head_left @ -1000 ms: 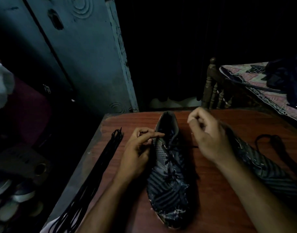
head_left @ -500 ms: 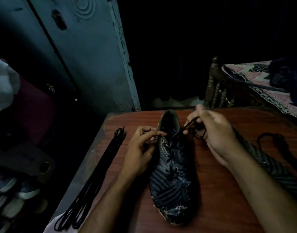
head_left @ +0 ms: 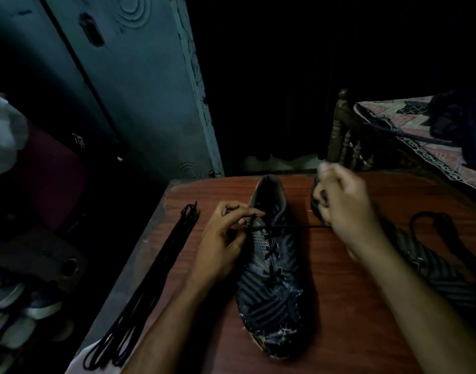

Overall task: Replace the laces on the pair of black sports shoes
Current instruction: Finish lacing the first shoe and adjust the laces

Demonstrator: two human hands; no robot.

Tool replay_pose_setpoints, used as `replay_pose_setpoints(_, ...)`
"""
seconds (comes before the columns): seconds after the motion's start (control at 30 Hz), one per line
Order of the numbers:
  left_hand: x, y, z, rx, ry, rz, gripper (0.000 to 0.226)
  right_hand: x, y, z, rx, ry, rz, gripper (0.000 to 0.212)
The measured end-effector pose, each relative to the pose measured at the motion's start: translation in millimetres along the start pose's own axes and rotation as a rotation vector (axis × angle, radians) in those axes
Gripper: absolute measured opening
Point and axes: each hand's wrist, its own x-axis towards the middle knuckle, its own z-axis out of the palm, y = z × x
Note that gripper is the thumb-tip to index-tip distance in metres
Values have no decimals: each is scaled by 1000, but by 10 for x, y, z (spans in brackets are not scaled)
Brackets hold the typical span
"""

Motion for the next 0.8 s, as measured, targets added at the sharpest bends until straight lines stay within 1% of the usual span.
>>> replay_pose_setpoints(0.03, -1, 3, 3, 1, 0, 0, 46, -12, 37, -15, -286, -73, -64, 41)
replay_pose_setpoints(0.07, -8, 3, 4, 1, -3, -1, 46, -25, 70, -29, -507, -152, -69, 45)
replay_pose_setpoints(0.1, -11, -1, 6, 2, -7, -2, 47, -42, 82, -45, -618, -252, -37, 49)
replay_pose_setpoints(0.17, -16, -11, 3, 12, -22, 0, 49, -53, 79, -62, -667, -420, -2, 48)
replay_pose_setpoints(0.2, -16, -20, 1, 12, -25, 3, 49, -43, 63, -60, -652, -454, -30, 47)
replay_pose_setpoints(0.23, -12, -29, 2, 10, -24, 5, 50, -38, 32, -60, -580, -446, -54, 47)
replay_pose_setpoints(0.27, -9, -37, 4, 7, -19, 4, 51, -28, 2, -53, -456, -393, -51, 48)
replay_pose_setpoints(0.37, 7, -48, 11, 15, -14, 11, 52, -31, -73, -30, 63, -187, 98, 46)
replay_pose_setpoints(0.4, 11, -48, 11, 23, -17, 20, 52, -38, -98, -10, 194, -144, 148, 43)
replay_pose_setpoints(0.43, 13, -49, 11, 31, -18, 28, 52, -46, -103, 13, 273, -114, 179, 42)
replay_pose_setpoints(0.57, -3, -57, 12, 40, -17, 30, 52, -103, -114, 119, 455, -105, 261, 47)
replay_pose_setpoints(0.67, -11, -55, 4, 21, -31, 35, 52, -113, -124, 137, 524, -98, 285, 50)
replay_pose_setpoints(0.8, -13, -38, 5, 31, 2, 45, 54, -110, -172, 130, 621, -45, 398, 49)
